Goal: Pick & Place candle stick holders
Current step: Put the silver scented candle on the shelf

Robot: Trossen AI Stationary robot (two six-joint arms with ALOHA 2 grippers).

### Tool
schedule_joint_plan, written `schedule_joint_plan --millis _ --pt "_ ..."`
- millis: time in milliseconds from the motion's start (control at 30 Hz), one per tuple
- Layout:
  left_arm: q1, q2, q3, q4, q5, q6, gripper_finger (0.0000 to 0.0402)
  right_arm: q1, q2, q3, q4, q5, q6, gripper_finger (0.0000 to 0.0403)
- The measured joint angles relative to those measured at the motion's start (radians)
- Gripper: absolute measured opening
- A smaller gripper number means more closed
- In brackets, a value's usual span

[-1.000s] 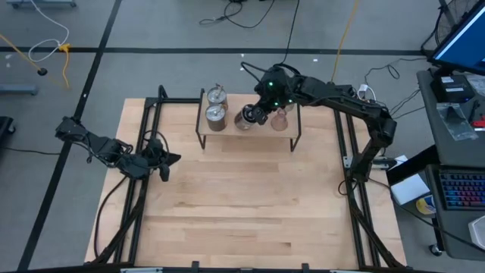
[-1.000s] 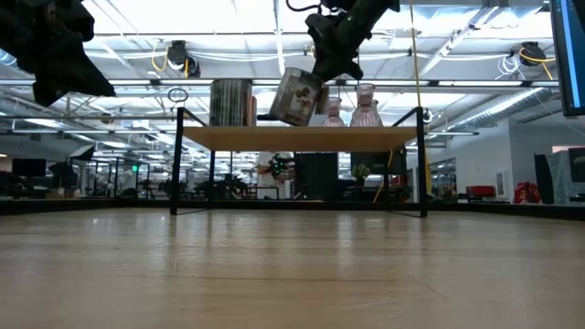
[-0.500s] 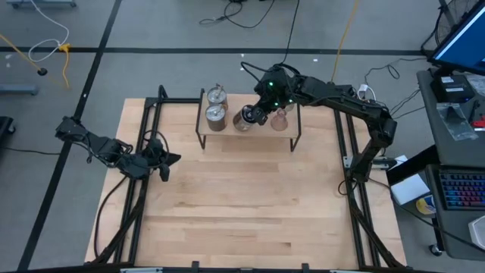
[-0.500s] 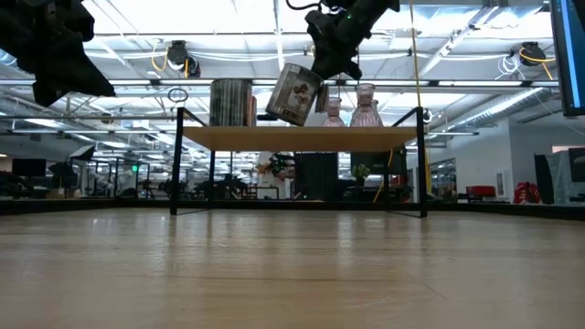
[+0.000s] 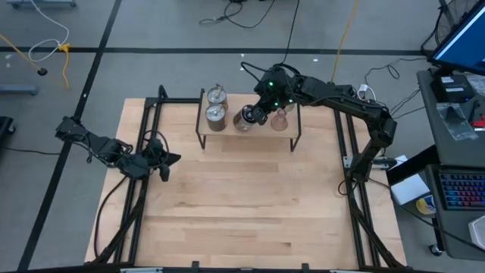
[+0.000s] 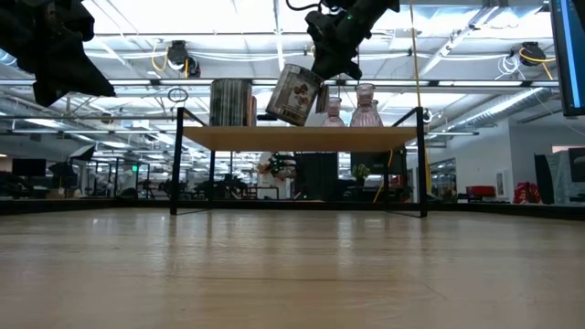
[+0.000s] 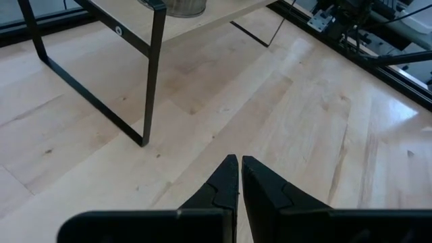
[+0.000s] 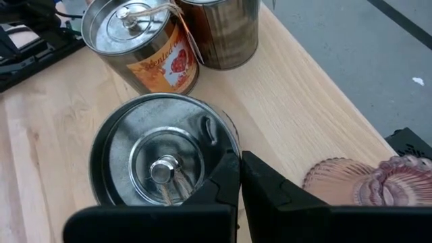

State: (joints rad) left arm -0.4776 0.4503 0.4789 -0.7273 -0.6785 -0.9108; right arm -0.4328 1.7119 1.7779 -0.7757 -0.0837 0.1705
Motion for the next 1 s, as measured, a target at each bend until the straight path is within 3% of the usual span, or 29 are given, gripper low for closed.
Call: schedule_joint_plan --millis 1000 --pt "0.0 0.0 0.0 0.046 0.025 0.045 0.0021 0.003 0.044 0.0 0.06 0.005 -0.026 0.0003"
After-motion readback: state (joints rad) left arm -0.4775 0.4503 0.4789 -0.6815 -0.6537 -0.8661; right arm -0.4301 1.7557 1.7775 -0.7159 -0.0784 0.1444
